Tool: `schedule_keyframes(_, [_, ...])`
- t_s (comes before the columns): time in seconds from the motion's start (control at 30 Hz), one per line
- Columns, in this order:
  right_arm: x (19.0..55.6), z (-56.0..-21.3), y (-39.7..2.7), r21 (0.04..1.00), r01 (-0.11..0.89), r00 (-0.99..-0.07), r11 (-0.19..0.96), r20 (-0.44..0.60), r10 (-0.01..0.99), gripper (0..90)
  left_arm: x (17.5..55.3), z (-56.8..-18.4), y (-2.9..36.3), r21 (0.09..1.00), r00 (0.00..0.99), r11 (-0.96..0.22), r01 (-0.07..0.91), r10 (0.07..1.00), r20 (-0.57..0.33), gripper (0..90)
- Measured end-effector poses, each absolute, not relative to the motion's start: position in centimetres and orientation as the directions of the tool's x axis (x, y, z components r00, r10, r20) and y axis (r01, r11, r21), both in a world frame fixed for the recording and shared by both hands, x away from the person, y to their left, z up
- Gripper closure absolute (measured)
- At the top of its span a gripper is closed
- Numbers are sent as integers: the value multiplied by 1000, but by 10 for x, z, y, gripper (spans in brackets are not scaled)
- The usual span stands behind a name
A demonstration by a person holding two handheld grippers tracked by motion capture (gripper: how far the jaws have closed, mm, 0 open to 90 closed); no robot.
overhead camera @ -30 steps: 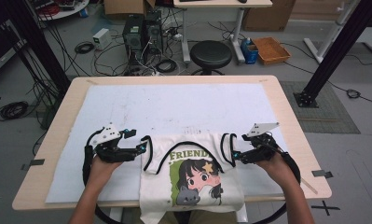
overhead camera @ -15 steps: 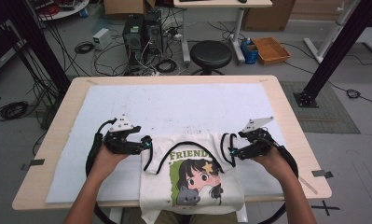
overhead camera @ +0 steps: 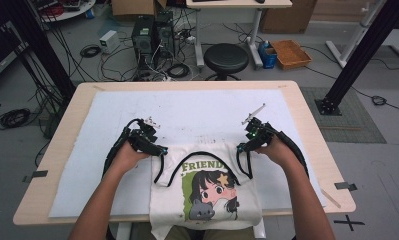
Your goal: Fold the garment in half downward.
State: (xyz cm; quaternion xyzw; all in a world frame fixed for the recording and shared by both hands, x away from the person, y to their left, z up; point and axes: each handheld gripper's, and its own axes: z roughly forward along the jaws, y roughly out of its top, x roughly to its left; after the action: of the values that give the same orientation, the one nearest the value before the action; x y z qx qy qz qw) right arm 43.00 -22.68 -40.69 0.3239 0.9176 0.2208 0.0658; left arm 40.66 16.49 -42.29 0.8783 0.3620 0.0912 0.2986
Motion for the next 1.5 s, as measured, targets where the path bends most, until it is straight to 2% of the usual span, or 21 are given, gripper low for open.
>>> schedule_keyframes(0.1, [434, -417, -224, 423, 578, -778, 697, 28, 628, 361, 405, -429, 165, 580, 722, -565, 586, 689, -58, 370])
schedule_keyframes(0.13, [433, -421, -224, 424, 577, -778, 697, 26, 628, 385, 404, -429, 166, 592, 722, -555, 584, 688, -68, 428])
schedule_keyframes(0.17, [433, -421, -224, 424, 577, -778, 697, 26, 628, 385, 403, -429, 168, 595, 727, -558, 579, 684, -66, 428])
schedule_keyframes(0.2, [433, -421, -225, 427, 581, -775, 693, 27, 632, 414, 401, -430, 169, 603, 735, -558, 571, 674, -73, 464])
schedule_keyframes(0.27, [432, -419, -227, 422, 567, -785, 707, 19, 619, 575, 399, -429, 171, 600, 755, -585, 545, 654, -48, 587])
schedule_keyframes(0.37, [427, -417, -225, 418, 531, -816, 737, 18, 578, 750, 396, -428, 172, 601, 776, -606, 522, 630, -38, 789])
schedule_keyframes(0.43, [422, -416, -220, 408, 505, -833, 761, 0, 553, 834, 394, -427, 171, 601, 775, -607, 521, 631, -36, 822])
schedule_keyframes(0.53, [419, -416, -217, 408, 480, -844, 776, -27, 536, 852, 394, -425, 172, 618, 759, -581, 529, 650, -38, 832])
schedule_keyframes(0.67, [422, -412, -217, 445, 474, -823, 759, -83, 563, 859, 401, -416, 178, 686, 685, -470, 555, 727, -56, 837])
schedule_keyframes(0.8, [431, -403, -214, 540, 456, -763, 708, -173, 623, 859, 411, -407, 181, 752, 586, -381, 537, 811, -7, 837])
schedule_keyframes(0.87, [435, -397, -212, 600, 449, -716, 662, -202, 669, 858, 414, -404, 183, 796, 553, -319, 515, 833, -23, 836])
schedule_keyframes(0.93, [435, -395, -211, 633, 432, -708, 643, -204, 676, 857, 413, -404, 183, 819, 557, -280, 501, 828, -58, 835])
schedule_keyframes(1.13, [423, -391, -213, 646, 386, -729, 659, -225, 647, 856, 391, -404, 183, 841, 618, -313, 442, 786, -33, 834])
schedule_keyframes(1.17, [417, -389, -214, 676, 351, -725, 648, -242, 645, 855, 388, -404, 184, 847, 621, -305, 436, 783, -38, 834])
schedule_keyframes(1.33, [392, -389, -223, 722, 307, -746, 621, -222, 628, 855, 358, -400, 190, 885, 667, -267, 383, 743, -65, 829])
schedule_keyframes(1.5, [367, -394, -237, 747, 266, -779, 609, -206, 593, 854, 332, -408, 195, 893, 693, -237, 384, 713, -108, 825])
